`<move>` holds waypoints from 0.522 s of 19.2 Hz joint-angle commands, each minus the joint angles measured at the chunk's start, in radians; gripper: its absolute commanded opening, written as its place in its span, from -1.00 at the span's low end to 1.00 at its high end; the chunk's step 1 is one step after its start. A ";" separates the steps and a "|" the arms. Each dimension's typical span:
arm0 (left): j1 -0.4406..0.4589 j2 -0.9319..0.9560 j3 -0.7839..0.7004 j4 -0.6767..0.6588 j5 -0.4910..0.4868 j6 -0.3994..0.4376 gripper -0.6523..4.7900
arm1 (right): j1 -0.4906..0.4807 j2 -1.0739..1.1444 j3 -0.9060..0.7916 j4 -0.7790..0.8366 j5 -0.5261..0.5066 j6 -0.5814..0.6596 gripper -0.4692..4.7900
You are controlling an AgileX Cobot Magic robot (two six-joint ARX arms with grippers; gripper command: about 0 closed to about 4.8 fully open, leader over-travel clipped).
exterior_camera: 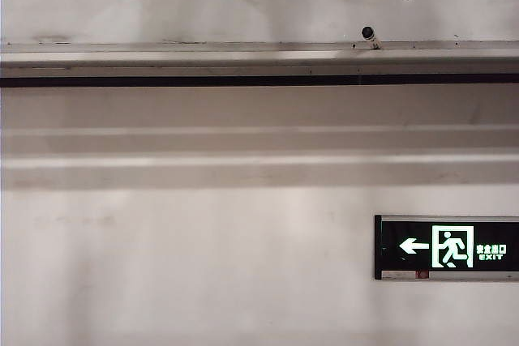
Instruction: Wipe the whiteboard clean using the black magnetic whiteboard eraser attached to the whiteboard.
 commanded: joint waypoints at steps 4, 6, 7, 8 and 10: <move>0.006 -0.036 0.002 0.045 -0.172 -0.004 -0.22 | 0.002 -0.006 0.003 0.010 0.001 0.005 -0.82; 0.006 -0.045 0.003 0.055 -0.171 -0.004 -0.22 | 0.002 -0.007 0.003 0.010 0.001 0.005 -0.82; 0.007 -0.049 0.002 0.057 -0.171 -0.004 -0.22 | 0.002 -0.007 0.003 0.010 0.001 0.005 -0.82; 0.007 -0.049 0.002 0.053 -0.158 -0.005 -0.22 | 0.002 -0.007 0.003 0.010 0.001 0.005 -0.82; 0.006 -0.048 0.002 0.010 -0.088 -0.010 -0.22 | 0.002 -0.010 0.003 0.010 0.001 0.005 -0.82</move>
